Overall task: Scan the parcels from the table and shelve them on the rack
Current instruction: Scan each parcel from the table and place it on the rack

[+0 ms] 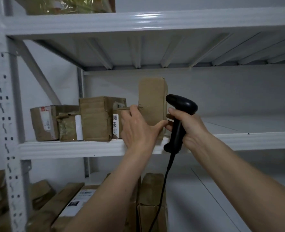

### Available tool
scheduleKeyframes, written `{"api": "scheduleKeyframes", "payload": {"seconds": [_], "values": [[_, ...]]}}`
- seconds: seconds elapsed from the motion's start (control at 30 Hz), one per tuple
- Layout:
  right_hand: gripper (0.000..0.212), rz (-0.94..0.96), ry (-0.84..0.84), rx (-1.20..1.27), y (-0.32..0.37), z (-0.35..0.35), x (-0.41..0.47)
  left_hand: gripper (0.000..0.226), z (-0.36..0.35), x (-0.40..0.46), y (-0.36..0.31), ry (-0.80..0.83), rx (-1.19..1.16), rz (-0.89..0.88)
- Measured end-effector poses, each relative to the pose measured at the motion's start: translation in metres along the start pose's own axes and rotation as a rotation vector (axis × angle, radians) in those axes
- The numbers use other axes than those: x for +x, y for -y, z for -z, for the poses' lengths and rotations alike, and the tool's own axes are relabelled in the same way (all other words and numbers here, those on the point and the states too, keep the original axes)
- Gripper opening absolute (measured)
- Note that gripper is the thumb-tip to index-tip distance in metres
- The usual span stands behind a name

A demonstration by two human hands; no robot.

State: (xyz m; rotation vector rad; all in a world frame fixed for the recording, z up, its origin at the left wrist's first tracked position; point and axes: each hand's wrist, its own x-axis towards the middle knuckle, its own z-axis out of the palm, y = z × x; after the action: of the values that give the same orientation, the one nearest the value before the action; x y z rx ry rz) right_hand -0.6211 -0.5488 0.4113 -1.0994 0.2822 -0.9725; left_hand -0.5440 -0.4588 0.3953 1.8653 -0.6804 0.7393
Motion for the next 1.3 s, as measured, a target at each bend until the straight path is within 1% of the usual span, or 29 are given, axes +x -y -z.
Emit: {"api": "scheduleKeyframes", "payload": {"seconds": [0.1,0.23,0.37,0.5,0.57,0.63,0.7,0.77,0.87,0.93,1.07,1.17,1.3], "values": [[0.027,-0.050,0.028,0.026,-0.004,0.005,0.000,0.091,-0.010,0.000,-0.003,-0.048,0.024,0.029],[0.026,-0.084,0.053,0.042,-0.007,0.015,-0.003,0.088,-0.021,-0.003,-0.009,-0.107,0.038,0.069],[0.023,-0.093,0.093,0.030,-0.006,0.029,-0.007,0.087,-0.025,-0.003,-0.014,-0.103,0.047,0.105],[0.014,-0.091,0.142,0.034,-0.007,0.039,-0.013,0.080,-0.021,-0.010,-0.008,-0.092,-0.026,0.115],[0.013,-0.105,0.181,0.039,-0.010,0.042,-0.019,0.065,-0.017,-0.020,-0.002,-0.093,-0.114,0.129],[0.015,-0.115,0.222,0.026,-0.017,0.044,-0.026,0.041,-0.009,-0.033,0.007,-0.075,-0.254,0.166],[0.016,-0.122,0.274,0.005,-0.029,0.045,-0.035,0.020,0.000,-0.050,0.021,-0.043,-0.375,0.243],[0.013,-0.146,0.339,-0.005,-0.047,0.044,-0.047,0.009,0.007,-0.067,0.042,0.009,-0.426,0.334],[0.002,-0.232,0.426,0.009,-0.085,0.036,-0.064,0.014,0.018,-0.093,0.082,0.077,-0.400,0.464],[0.002,-0.287,0.477,0.009,-0.112,0.030,-0.076,0.021,0.029,-0.110,0.111,0.105,-0.383,0.547],[0.003,-0.420,0.529,0.002,-0.162,0.012,-0.103,0.024,0.058,-0.139,0.164,0.122,-0.373,0.712],[0.003,-0.448,0.579,-0.048,-0.197,-0.010,-0.121,0.027,0.085,-0.152,0.199,0.109,-0.349,0.765],[0.004,-0.490,0.645,-0.050,-0.235,-0.052,-0.141,0.029,0.128,-0.157,0.240,0.067,-0.306,0.829]]}}
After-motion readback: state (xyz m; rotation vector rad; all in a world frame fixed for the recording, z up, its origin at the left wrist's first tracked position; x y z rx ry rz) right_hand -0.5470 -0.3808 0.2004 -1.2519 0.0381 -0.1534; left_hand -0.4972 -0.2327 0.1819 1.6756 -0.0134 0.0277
